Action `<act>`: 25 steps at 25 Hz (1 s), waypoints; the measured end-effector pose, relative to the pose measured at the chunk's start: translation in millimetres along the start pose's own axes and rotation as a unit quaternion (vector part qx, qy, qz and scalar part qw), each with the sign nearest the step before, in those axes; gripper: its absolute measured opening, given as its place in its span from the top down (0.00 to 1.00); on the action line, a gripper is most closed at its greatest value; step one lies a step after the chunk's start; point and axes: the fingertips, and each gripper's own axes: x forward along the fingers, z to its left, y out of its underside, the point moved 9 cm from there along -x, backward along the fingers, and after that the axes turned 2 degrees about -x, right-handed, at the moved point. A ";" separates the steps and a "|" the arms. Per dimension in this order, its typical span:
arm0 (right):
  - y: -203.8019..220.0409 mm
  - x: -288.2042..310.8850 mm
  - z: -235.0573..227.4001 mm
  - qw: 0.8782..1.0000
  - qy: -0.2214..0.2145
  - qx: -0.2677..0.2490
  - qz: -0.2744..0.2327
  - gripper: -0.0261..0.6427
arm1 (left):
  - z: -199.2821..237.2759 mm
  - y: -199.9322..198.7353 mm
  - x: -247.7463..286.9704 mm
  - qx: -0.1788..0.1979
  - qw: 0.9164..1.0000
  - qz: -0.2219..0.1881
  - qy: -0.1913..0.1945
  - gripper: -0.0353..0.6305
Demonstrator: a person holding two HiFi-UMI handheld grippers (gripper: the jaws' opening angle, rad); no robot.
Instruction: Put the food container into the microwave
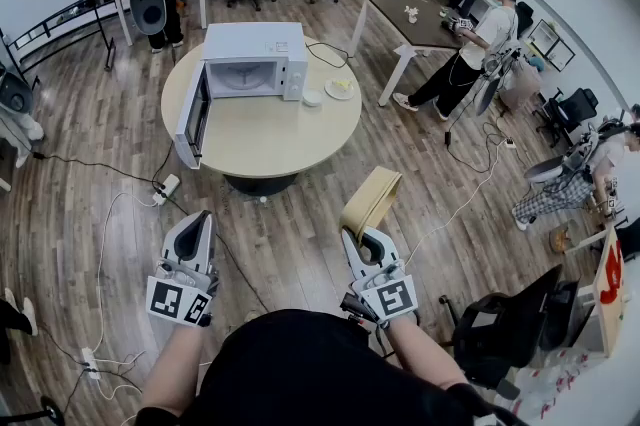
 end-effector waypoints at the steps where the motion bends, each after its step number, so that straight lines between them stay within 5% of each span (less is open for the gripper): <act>1: 2.8 2.1 3.3 1.000 -0.002 0.002 -0.003 0.89 | 4.7 -0.1 0.3 0.000 1.000 -0.001 0.003 0.92; 15: -7.4 32.1 57.4 1.000 0.010 0.017 -0.023 0.89 | 56.5 7.6 -20.3 -0.028 0.999 0.005 0.030 0.92; 25: -6.7 55.8 58.5 1.000 0.012 0.007 -0.014 0.89 | 79.7 21.2 -21.5 -0.034 0.999 0.016 0.016 0.92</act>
